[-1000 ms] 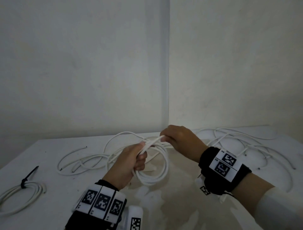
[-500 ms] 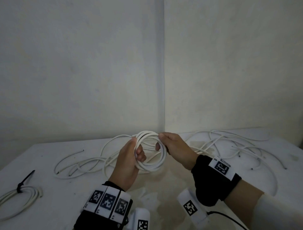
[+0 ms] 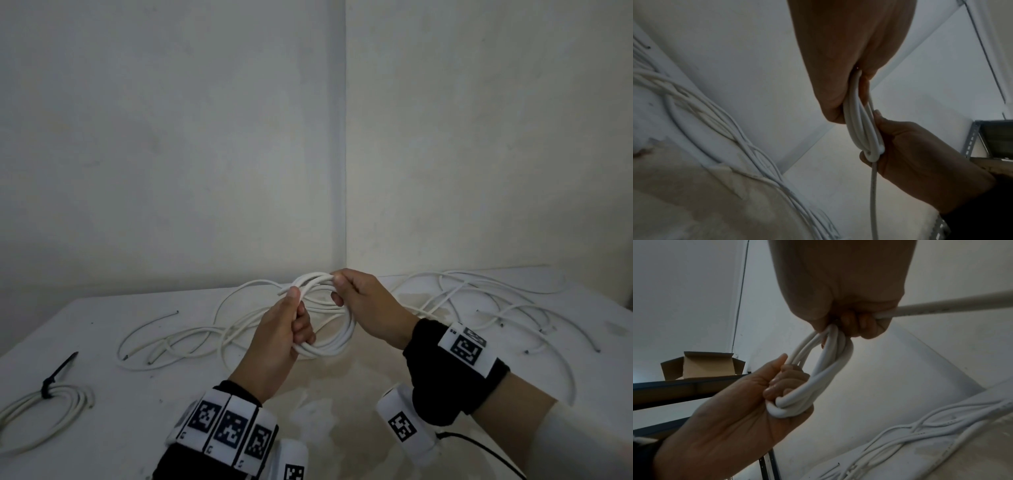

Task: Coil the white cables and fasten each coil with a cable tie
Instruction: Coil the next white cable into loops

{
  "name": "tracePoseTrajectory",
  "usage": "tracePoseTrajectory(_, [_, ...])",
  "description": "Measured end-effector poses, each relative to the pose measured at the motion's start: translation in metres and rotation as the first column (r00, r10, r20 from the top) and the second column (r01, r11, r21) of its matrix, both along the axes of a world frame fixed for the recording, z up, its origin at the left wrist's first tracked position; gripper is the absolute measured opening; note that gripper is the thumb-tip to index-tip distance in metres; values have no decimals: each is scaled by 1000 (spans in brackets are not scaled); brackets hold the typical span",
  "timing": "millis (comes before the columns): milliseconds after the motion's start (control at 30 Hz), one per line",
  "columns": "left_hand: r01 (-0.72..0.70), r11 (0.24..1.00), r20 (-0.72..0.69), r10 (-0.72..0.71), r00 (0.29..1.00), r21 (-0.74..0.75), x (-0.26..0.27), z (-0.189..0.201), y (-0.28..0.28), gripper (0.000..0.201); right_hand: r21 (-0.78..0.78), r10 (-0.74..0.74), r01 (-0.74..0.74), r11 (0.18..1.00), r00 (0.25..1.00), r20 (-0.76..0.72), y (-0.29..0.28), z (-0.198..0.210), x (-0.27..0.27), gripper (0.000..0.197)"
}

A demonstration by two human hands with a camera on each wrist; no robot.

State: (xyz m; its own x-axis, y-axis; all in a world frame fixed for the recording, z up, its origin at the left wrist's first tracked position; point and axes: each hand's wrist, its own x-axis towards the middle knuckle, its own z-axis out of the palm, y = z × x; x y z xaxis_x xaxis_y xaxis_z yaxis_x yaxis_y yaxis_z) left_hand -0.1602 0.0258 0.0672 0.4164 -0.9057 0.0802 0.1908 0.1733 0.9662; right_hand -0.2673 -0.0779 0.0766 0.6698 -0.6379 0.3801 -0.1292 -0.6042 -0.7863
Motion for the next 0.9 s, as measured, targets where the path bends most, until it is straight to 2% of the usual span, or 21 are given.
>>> tracePoseTrajectory(133, [44,995,94,-53,994,93,8,-3,9,40,-72,4,-11,997,996,-92,-2,3,-6,37])
tracePoseTrajectory(233, [-53,985,223,16,975,164,21,0,10,38,-128,22,-53,990,972,-235,-2,7,-14,34])
tracePoseTrajectory(300, [-103,979,339,38,940,178,28,5,8,47,-161,46,-112,981,930,-364,3,11,-16,28])
tracePoseTrajectory(333, [-73,976,381,-11,924,203,30,8,7,57,-193,45,-139,971,904,-426,7,14,-16,25])
tracePoseTrajectory(400, [69,949,422,-202,884,309,25,14,7,69,-245,38,-183,952,864,-502,13,18,-15,23])
tracePoseTrajectory(467, [188,912,381,-331,863,366,17,11,9,64,-247,48,-203,947,854,-518,15,21,-14,21])
tracePoseTrajectory(600, [312,921,120,-345,931,233,6,-1,11,40,-222,81,-210,952,874,-478,13,22,-17,30])
tracePoseTrajectory(667, [324,922,37,-339,940,210,1,-1,12,35,-228,79,-209,951,877,-475,11,22,-17,29])
tracePoseTrajectory(767, [329,925,-71,-321,944,192,-3,2,11,45,-201,109,-217,955,889,-445,7,21,-17,29])
tracePoseTrajectory(900, [260,945,-31,-259,965,197,-8,3,10,45,-144,137,-201,969,920,-366,2,14,-17,29])
